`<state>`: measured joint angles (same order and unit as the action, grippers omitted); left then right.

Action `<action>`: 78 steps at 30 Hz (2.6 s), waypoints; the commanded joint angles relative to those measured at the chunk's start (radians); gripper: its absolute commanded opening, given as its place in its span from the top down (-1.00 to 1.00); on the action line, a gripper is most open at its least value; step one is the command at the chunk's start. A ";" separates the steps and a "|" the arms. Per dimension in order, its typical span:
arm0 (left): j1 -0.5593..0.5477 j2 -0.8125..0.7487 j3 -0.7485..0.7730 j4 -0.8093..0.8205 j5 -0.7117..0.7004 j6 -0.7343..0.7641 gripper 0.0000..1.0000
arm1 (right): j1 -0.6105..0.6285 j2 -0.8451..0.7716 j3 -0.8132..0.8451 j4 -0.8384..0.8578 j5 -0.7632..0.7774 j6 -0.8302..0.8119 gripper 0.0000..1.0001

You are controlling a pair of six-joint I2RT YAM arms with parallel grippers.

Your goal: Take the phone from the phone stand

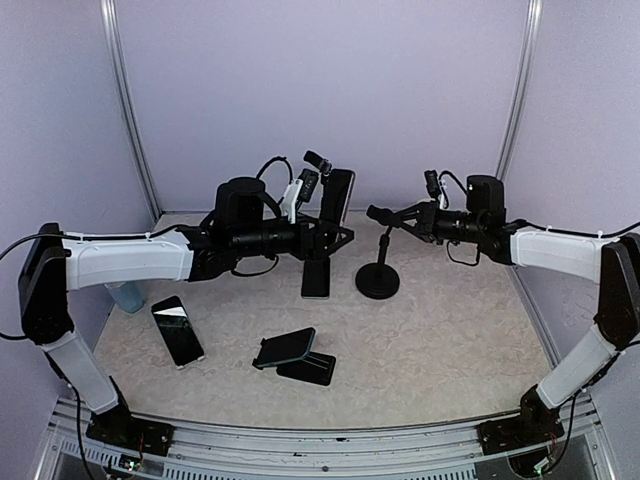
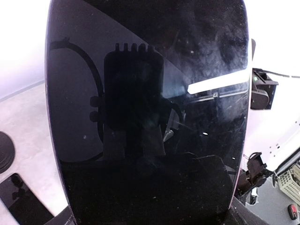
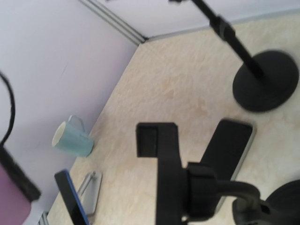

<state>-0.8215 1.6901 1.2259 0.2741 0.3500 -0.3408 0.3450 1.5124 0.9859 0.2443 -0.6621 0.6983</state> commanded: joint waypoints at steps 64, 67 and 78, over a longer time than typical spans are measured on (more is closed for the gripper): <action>-0.042 -0.053 -0.099 0.055 -0.454 -0.022 1.00 | -0.095 0.212 0.383 -0.043 0.016 -0.079 -0.57; -0.059 -0.031 -0.075 0.044 -0.486 -0.023 1.00 | -0.067 0.122 0.289 -0.033 0.008 -0.098 -0.54; -0.108 0.051 -0.009 0.034 -0.546 -0.077 1.00 | 0.129 -0.144 0.038 -0.039 0.070 -0.155 -0.38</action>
<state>-0.9104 1.7222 1.1587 0.2699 -0.1574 -0.4019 0.4221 1.4403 1.0737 0.1856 -0.6258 0.5716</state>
